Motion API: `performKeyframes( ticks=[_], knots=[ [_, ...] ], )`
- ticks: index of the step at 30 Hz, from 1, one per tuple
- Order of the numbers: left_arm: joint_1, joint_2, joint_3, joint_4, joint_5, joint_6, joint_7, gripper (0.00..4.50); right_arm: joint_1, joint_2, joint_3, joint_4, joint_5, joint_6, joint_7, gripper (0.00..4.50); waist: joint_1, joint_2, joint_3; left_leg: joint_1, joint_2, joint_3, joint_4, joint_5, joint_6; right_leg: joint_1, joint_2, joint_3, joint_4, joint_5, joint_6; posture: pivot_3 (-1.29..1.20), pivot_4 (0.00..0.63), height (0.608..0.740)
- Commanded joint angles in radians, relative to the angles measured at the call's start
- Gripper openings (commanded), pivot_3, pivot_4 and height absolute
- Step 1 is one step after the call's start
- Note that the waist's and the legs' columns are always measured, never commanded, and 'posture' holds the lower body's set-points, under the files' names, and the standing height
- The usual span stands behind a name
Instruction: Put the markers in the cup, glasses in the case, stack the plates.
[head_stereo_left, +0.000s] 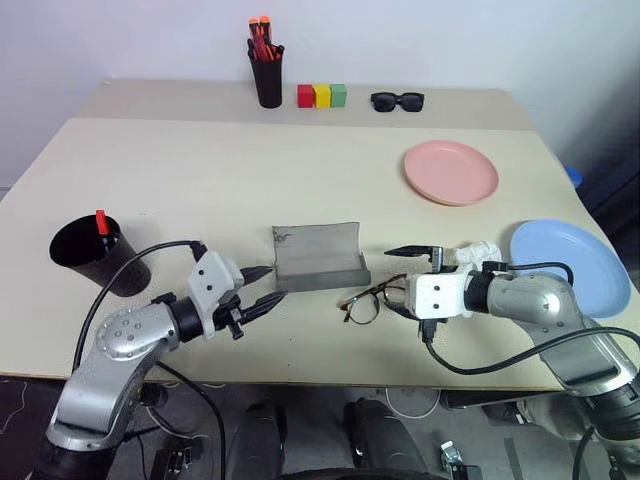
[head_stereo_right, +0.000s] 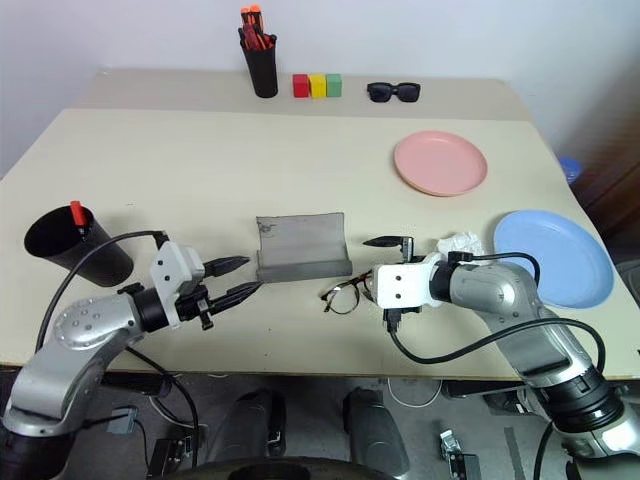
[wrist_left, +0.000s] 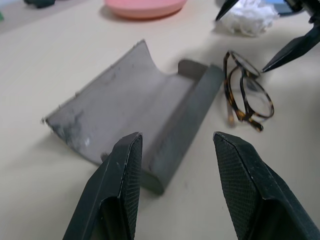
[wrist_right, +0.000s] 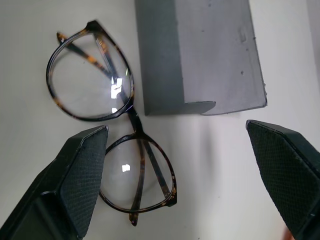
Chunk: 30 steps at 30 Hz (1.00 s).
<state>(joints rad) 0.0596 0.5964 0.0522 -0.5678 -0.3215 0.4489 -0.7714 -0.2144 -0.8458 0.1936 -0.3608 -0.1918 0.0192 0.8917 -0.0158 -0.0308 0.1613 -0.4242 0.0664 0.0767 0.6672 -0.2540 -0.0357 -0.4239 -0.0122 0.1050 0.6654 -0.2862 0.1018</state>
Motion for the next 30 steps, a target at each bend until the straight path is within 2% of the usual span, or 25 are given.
performKeyframes(
  ticks=[1,14,17,18,24,30],
  knots=[
    [0.033,0.006,-0.013,-0.002,0.029,-0.071,0.004,2.26,-0.019,-0.001,0.002,0.003,-0.029,-0.028,-0.011,4.5,0.0,0.0,0.0,0.0,0.0,0.0,0.0,0.0,0.0,0.0,0.0,0.0,0.0,0.0,0.0,0.0,0.15,0.725],
    [0.081,0.006,-0.012,0.008,0.028,-0.118,0.011,2.26,-0.029,0.045,0.059,0.047,-0.105,-0.077,-0.033,4.5,-0.001,0.0,0.0,0.0,0.0,0.001,0.0,0.0,0.0,0.0,0.0,0.0,0.0,0.0,-0.001,0.0,0.15,0.725],
    [0.085,0.007,-0.012,0.007,0.03,-0.12,0.013,2.34,-0.029,0.044,0.064,0.061,-0.113,-0.096,-0.034,3.65,0.0,0.0,0.0,0.0,0.0,0.001,0.0,0.0,0.0,0.0,0.0,0.0,0.0,0.0,-0.001,0.0,0.15,0.725],
    [0.086,0.006,-0.013,0.007,0.03,-0.121,0.014,2.34,-0.03,0.043,0.065,0.064,-0.114,-0.102,-0.032,3.24,0.0,0.0,0.0,0.0,0.0,0.001,0.0,0.0,0.0,0.0,0.0,0.0,0.0,0.0,-0.001,0.0,0.15,0.725],
    [0.089,0.003,-0.014,0.004,0.028,-0.122,0.026,2.34,-0.031,0.041,0.063,0.078,-0.125,-0.128,-0.03,0.04,-0.001,0.0,0.0,0.001,0.0,0.001,0.0,0.0,0.0,0.0,0.0,0.0,0.0,0.0,-0.001,0.0,0.15,0.725],
    [0.093,0.001,-0.017,0.003,0.027,-0.122,0.038,2.34,-0.034,0.042,0.064,0.083,-0.134,-0.142,-0.034,0.04,-0.001,0.0,-0.001,0.001,0.0,0.001,0.0,0.0,0.0,0.001,0.0,0.0,0.0,0.0,-0.001,0.0,0.15,0.725]
  ],
)
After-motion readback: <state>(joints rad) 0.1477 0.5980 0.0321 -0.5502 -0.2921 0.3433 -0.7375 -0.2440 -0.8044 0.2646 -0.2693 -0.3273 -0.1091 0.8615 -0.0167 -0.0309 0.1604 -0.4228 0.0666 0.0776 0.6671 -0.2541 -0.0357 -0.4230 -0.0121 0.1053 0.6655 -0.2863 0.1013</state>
